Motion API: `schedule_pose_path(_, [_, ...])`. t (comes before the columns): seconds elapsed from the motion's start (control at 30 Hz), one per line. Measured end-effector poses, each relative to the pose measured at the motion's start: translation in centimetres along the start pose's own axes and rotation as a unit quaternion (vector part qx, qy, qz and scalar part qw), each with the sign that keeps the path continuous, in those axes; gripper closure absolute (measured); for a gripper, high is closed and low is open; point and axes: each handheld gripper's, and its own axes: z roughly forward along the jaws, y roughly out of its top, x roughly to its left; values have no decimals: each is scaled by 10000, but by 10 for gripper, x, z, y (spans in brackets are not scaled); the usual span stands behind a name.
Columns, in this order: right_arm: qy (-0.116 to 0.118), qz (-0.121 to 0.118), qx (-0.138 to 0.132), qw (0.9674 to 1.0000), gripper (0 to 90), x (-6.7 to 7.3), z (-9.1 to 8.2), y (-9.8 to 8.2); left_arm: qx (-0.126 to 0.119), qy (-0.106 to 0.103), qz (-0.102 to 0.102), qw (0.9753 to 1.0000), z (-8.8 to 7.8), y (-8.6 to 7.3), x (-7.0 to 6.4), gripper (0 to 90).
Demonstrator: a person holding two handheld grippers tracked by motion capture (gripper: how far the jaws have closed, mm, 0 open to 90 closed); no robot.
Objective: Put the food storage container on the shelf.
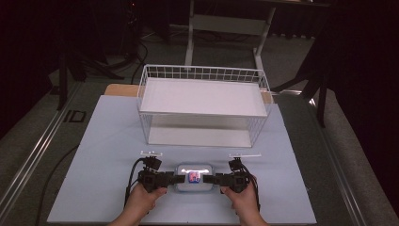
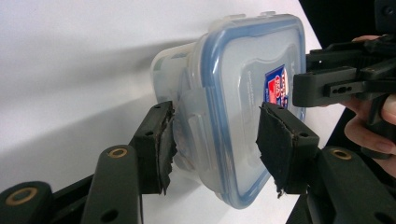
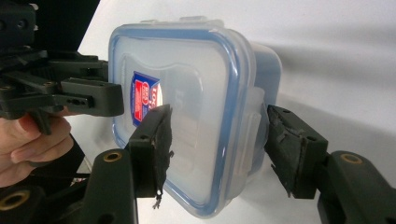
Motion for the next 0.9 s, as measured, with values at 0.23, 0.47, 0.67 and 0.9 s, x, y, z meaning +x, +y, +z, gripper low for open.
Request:
schedule_pose_path(0.23, [7,-86,-125,9999,430,0,-1,-4,-175,68,22,9998,-1,-5,-3,489])
schedule_pose_path(0.47, [-54,-135,-220,9997,429,1,-2,4,-249,143,77,9996,-1,5,-5,493])
schedule_pose_path(0.67, [-71,-239,-501,9984,429,0,-8,23,-511,87,202,9985,-1,28,-6,495])
schedule_pose_path(0.9, [-135,-328,-870,9956,428,-5,-16,50,-765,91,381,9963,5,56,-6,495])
